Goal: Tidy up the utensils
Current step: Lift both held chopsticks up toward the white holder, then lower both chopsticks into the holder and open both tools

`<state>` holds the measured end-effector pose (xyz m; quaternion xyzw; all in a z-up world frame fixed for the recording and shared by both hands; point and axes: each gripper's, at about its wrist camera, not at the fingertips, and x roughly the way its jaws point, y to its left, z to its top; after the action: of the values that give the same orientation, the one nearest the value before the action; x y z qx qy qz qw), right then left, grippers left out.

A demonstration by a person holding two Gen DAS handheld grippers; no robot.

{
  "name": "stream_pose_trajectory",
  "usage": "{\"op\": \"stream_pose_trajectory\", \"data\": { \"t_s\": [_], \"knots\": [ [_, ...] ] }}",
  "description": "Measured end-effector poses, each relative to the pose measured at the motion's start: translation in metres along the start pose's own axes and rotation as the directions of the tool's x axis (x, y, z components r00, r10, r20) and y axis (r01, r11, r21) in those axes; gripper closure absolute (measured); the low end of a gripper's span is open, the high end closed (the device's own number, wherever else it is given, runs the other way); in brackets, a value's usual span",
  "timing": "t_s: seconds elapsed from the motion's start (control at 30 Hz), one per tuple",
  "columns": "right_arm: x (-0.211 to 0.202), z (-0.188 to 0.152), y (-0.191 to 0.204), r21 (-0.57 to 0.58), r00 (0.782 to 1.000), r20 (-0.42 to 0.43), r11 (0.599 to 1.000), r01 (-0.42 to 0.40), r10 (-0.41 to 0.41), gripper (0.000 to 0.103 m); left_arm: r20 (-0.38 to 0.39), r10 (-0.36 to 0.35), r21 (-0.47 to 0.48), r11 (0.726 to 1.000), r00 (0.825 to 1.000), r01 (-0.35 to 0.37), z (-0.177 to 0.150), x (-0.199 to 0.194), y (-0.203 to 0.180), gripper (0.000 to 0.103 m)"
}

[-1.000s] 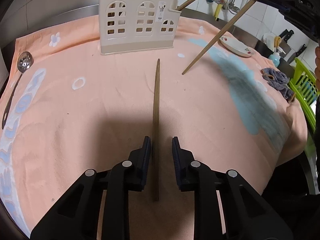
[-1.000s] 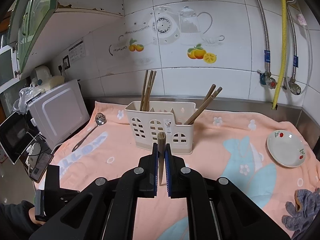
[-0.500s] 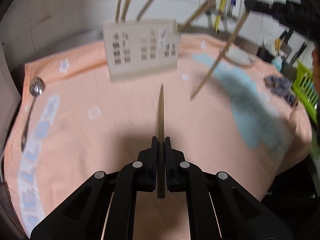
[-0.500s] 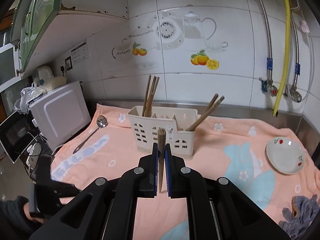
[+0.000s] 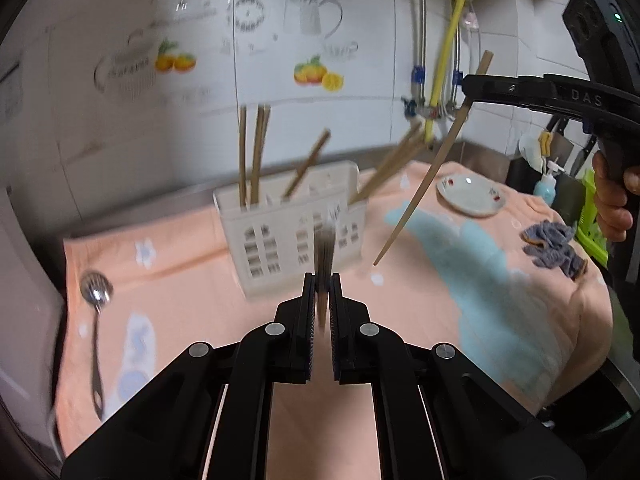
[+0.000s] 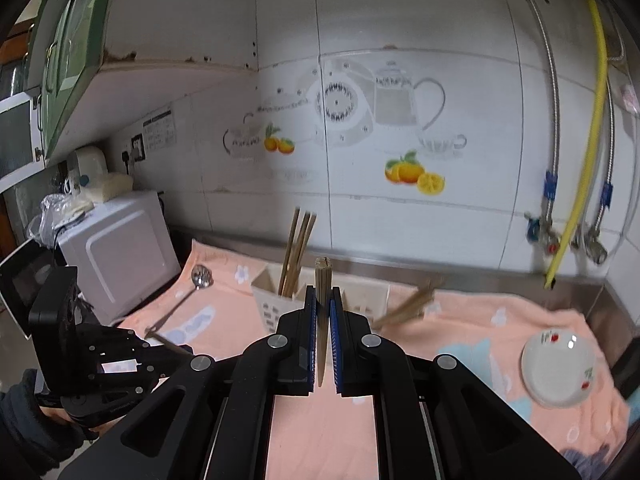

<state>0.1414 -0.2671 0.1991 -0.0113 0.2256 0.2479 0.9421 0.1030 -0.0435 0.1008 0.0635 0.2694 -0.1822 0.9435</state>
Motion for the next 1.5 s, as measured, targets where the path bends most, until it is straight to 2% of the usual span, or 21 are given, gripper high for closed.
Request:
{"op": "stream_pose_trajectory", "data": {
  "t_s": [0.27, 0.5, 0.6, 0.7, 0.8, 0.97, 1.17, 1.37, 1.5],
  "knots": [
    [0.006, 0.042, -0.012, -0.004, 0.999, 0.048, 1.000, 0.023, -0.023, 0.097, 0.124, 0.040, 0.050, 0.998, 0.991, -0.047, 0.066, -0.020, 0.010, 0.097],
    [0.023, 0.059, -0.025, 0.016, 0.997, 0.059, 0.998, 0.058, -0.058, 0.097, 0.253, 0.082, 0.067, 0.993, 0.964, -0.102, 0.127, -0.029, 0.015, 0.097],
    [0.034, 0.060, -0.028, 0.010, 0.996, 0.049, 0.997, 0.077, -0.078, 0.097, 0.289, 0.119, 0.076, 0.986, 0.950, -0.146, 0.144, -0.022, 0.015, 0.097],
    [0.043, 0.059, -0.031, 0.005, 0.996, 0.040, 0.997, 0.082, -0.082, 0.097, 0.304, 0.134, 0.075, 0.984, 0.943, -0.164, 0.154, -0.010, 0.016, 0.097],
    [0.051, 0.057, -0.035, 0.008, 0.996, 0.029, 0.997, 0.081, -0.081, 0.097, 0.305, 0.138, 0.052, 0.986, 0.942, -0.161, 0.159, 0.001, 0.023, 0.097],
    [0.066, 0.049, -0.039, 0.017, 0.997, 0.000, 0.997, 0.073, -0.073, 0.097, 0.270, 0.151, 0.017, 0.987, 0.951, -0.162, 0.153, 0.026, 0.038, 0.097],
    [0.081, 0.037, -0.038, 0.013, 0.997, -0.044, 0.998, 0.066, -0.066, 0.097, 0.202, 0.140, -0.017, 0.990, 0.969, -0.140, 0.137, 0.051, 0.054, 0.097],
    [0.094, 0.024, -0.039, 0.020, 0.994, -0.086, 0.998, 0.066, -0.064, 0.097, 0.149, 0.115, -0.044, 0.993, 0.982, -0.109, 0.121, 0.063, 0.062, 0.096],
    [0.093, 0.017, -0.039, 0.025, 0.993, -0.096, 0.997, 0.069, -0.066, 0.095, 0.136, 0.113, -0.055, 0.993, 0.984, -0.106, 0.114, 0.063, 0.064, 0.094]
  ]
}}
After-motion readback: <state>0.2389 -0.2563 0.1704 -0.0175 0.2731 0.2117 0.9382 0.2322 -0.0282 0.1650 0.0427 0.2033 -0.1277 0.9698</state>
